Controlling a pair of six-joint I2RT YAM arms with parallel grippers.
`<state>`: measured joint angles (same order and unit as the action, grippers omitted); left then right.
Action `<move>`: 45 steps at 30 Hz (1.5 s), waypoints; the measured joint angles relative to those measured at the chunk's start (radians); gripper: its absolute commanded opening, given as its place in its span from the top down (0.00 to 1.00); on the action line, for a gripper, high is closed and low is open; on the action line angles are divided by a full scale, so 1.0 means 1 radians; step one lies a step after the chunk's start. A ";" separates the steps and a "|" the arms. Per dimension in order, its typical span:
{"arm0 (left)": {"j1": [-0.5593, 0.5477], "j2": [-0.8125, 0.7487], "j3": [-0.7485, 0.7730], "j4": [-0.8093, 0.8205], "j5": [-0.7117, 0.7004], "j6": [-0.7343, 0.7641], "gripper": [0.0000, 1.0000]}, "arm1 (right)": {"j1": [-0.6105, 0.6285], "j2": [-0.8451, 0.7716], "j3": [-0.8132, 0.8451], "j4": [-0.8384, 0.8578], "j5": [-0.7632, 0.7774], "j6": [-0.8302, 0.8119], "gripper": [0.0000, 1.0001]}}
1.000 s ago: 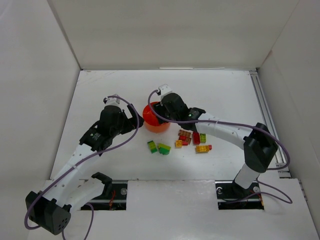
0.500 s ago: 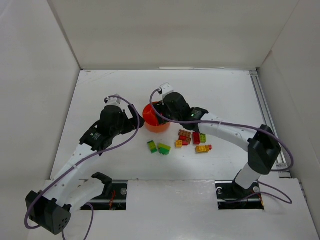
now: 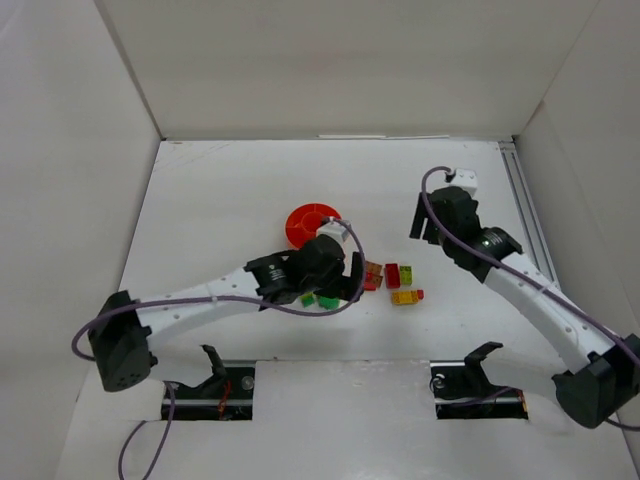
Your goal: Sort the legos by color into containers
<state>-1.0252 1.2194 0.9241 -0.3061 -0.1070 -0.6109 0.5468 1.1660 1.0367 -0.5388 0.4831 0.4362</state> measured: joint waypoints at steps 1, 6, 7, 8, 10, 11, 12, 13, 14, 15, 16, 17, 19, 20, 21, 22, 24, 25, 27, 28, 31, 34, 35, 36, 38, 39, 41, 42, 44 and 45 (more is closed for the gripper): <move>-0.016 0.047 0.020 0.010 -0.003 -0.001 0.18 | -0.024 -0.034 -0.019 -0.028 0.007 0.008 0.22; -0.043 0.224 0.072 0.041 -0.013 -0.001 0.20 | -0.093 -0.173 -0.061 -0.084 0.008 0.025 0.22; -0.048 0.257 0.083 0.043 -0.021 -0.003 0.20 | -0.102 -0.190 -0.064 -0.086 0.008 0.025 0.22; -0.053 0.288 0.096 0.043 -0.029 -0.005 0.21 | -0.108 -0.200 -0.065 -0.090 0.008 0.025 0.22; -0.061 0.342 0.126 0.045 -0.042 -0.007 0.24 | -0.116 -0.208 -0.069 -0.091 0.006 0.024 0.21; -0.065 0.365 0.139 0.047 -0.050 -0.008 0.25 | -0.119 -0.207 -0.071 -0.092 0.006 0.021 0.21; -0.068 0.385 0.152 0.048 -0.059 -0.007 0.25 | -0.122 -0.205 -0.073 -0.095 0.006 0.019 0.21; -0.068 0.404 0.165 0.051 -0.067 -0.007 0.28 | -0.122 -0.202 -0.074 -0.099 0.006 0.016 0.21; -0.069 0.418 0.172 0.055 -0.072 -0.007 0.30 | -0.122 -0.200 -0.077 -0.100 0.005 0.013 0.21; -0.069 0.431 0.179 0.058 -0.079 -0.005 0.31 | -0.122 -0.196 -0.078 -0.104 0.005 0.010 0.21; -0.069 0.444 0.183 0.063 -0.082 -0.003 0.33 | -0.122 -0.193 -0.079 -0.106 0.003 0.008 0.21; -0.069 0.454 0.187 0.069 -0.086 -0.002 0.36 | -0.122 -0.190 -0.080 -0.107 0.003 0.005 0.21; -0.068 0.476 0.197 0.074 -0.099 0.000 0.37 | -0.127 -0.185 -0.083 -0.108 0.002 0.003 0.21; -0.069 0.489 0.206 0.072 -0.107 0.000 0.37 | -0.129 -0.184 -0.084 -0.109 0.002 0.003 0.21; -0.069 0.502 0.215 0.071 -0.116 -0.001 0.37 | -0.130 -0.183 -0.084 -0.109 0.002 0.002 0.21; -0.069 0.515 0.223 0.069 -0.124 -0.004 0.38 | -0.131 -0.183 -0.084 -0.109 0.002 0.000 0.21; -0.069 0.535 0.231 0.070 -0.142 -0.009 0.38 | -0.135 -0.183 -0.084 -0.109 0.002 -0.003 0.21; -0.068 0.542 0.232 0.069 -0.149 -0.011 0.38 | -0.136 -0.183 -0.084 -0.109 0.001 -0.004 0.21; -0.069 0.557 0.234 0.069 -0.160 -0.013 0.38 | -0.141 -0.183 -0.085 -0.109 -0.001 -0.008 0.21; -0.069 0.566 0.236 0.068 -0.163 -0.015 0.40 | -0.143 -0.183 -0.085 -0.109 -0.001 -0.011 0.21; -0.068 0.595 0.247 0.053 -0.164 -0.023 0.47 | -0.149 -0.184 -0.085 -0.109 -0.001 -0.015 0.21; -0.067 0.606 0.247 0.046 -0.164 -0.028 0.48 | -0.155 -0.186 -0.086 -0.109 -0.002 -0.018 0.21; -0.067 0.606 0.247 0.043 -0.164 -0.031 0.50 | -0.157 -0.187 -0.086 -0.109 -0.002 -0.018 0.21; -0.065 0.606 0.247 0.045 -0.163 -0.034 0.52 | -0.159 -0.187 -0.086 -0.109 -0.002 -0.018 0.21; -0.061 0.606 0.241 0.050 -0.163 -0.039 0.60 | -0.161 -0.189 -0.086 -0.109 -0.002 -0.019 0.21; -0.058 0.606 0.236 0.053 -0.161 -0.043 0.61 | -0.161 -0.190 -0.086 -0.109 -0.002 -0.019 0.21; -0.052 0.606 0.224 0.055 -0.156 -0.050 0.65 | -0.161 -0.191 -0.086 -0.109 -0.002 -0.019 0.21; -0.050 0.606 0.221 0.058 -0.152 -0.052 0.68 | -0.161 -0.191 -0.086 -0.109 -0.002 -0.019 0.21; -0.047 0.606 0.221 0.064 -0.150 -0.054 0.68 | -0.161 -0.191 -0.086 -0.109 -0.002 -0.019 0.21; -0.046 0.606 0.221 0.065 -0.148 -0.055 0.71 | -0.161 -0.191 -0.086 -0.109 -0.002 -0.019 0.21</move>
<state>-1.0714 1.8256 1.1450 -0.2409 -0.2554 -0.6659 0.3862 0.9752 0.9504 -0.6479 0.4816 0.4171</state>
